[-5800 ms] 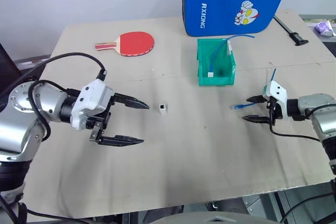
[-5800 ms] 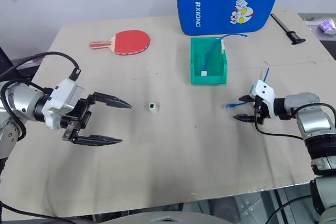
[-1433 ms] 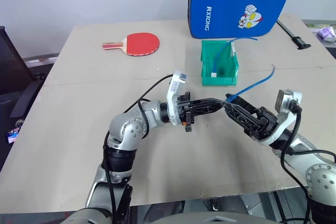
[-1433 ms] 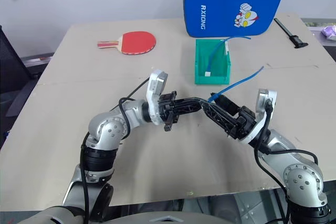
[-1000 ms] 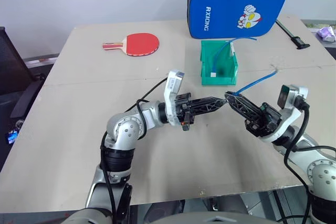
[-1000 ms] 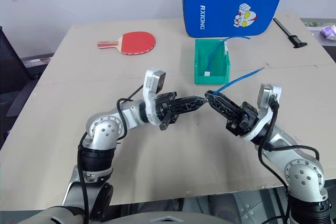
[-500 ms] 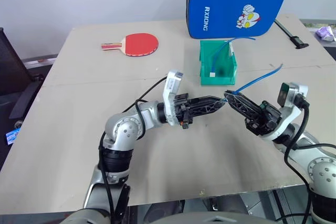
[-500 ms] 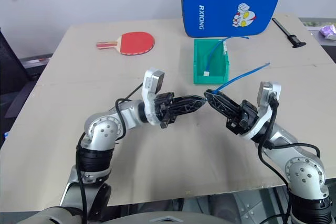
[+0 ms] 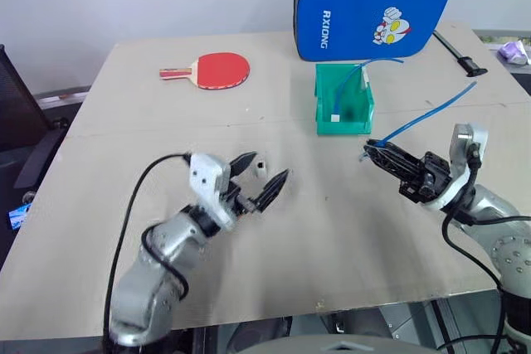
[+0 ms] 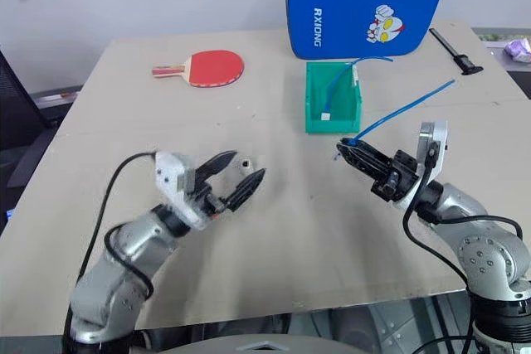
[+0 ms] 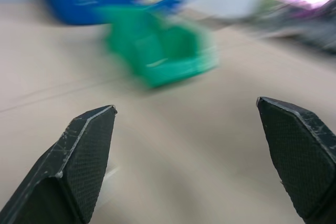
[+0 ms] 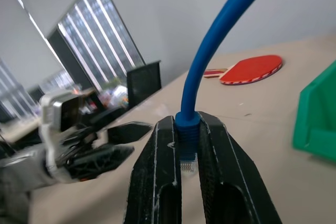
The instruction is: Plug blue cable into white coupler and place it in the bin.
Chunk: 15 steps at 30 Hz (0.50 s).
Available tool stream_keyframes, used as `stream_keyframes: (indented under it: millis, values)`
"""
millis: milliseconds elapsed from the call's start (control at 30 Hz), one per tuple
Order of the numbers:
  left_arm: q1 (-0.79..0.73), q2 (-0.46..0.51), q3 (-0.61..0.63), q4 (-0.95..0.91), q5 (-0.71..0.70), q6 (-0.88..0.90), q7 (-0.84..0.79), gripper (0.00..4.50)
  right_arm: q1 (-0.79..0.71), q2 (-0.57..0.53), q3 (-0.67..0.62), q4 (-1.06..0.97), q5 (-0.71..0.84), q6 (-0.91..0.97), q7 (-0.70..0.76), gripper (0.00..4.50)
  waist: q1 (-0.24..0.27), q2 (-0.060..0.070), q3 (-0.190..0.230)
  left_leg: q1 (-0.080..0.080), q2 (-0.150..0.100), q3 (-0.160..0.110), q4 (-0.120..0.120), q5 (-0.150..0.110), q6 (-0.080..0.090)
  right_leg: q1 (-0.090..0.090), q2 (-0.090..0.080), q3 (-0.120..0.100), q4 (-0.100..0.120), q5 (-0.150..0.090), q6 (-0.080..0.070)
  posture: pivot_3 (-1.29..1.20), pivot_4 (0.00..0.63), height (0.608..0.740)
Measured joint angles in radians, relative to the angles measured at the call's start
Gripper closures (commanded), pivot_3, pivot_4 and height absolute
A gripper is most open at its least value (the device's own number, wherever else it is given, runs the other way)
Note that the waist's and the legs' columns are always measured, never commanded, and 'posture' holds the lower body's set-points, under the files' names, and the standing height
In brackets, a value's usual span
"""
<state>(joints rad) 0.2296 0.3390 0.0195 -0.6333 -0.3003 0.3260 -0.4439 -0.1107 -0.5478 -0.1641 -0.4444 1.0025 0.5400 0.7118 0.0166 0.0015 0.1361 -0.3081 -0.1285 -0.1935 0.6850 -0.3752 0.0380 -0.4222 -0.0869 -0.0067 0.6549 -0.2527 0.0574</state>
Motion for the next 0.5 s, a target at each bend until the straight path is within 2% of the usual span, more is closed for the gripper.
stream_keyframes:
  millis: [67, 200, 367, 500]
  values:
    - [0.084, -0.008, -0.019, 0.043, 0.123, -0.125, 0.047, 0.08, -0.023, -0.009, 0.027, 0.013, -0.081, -0.044, 0.053, 4.50, 0.007, 0.000, 0.000, -0.001, 0.000, -0.001, -0.001, 0.000, 0.000, 0.000, 0.000, -0.001, -0.001, 0.000, 0.000, 0.00, 0.150, 0.740]
    - [0.072, -0.050, -0.020, 0.158, 0.236, -0.235, 0.133, 0.08, -0.052, -0.010, 0.068, 0.026, -0.140, -0.067, 0.108, 4.50, 0.029, 0.000, 0.000, -0.001, 0.000, -0.001, -0.001, 0.000, 0.000, 0.000, -0.001, -0.003, 0.000, 0.000, 0.000, 0.00, 0.150, 0.740]
    - [-0.062, -0.076, -0.061, 0.324, 0.300, -0.270, 0.161, 0.08, -0.062, -0.011, 0.078, 0.050, -0.169, -0.067, 0.136, 4.50, 0.033, -0.001, 0.000, -0.002, 0.000, -0.001, 0.000, 0.000, 0.000, 0.000, -0.002, -0.003, 0.000, 0.000, 0.000, 0.00, 0.150, 0.740]
    - [-0.094, -0.092, -0.098, 0.391, 0.295, -0.288, 0.135, 0.08, -0.067, -0.004, 0.069, 0.053, -0.169, -0.066, 0.130, 4.50, 0.018, -0.001, 0.000, -0.001, 0.000, -0.001, 0.000, 0.000, 0.000, -0.001, 0.000, -0.001, -0.001, 0.000, 0.000, 0.00, 0.150, 0.740]
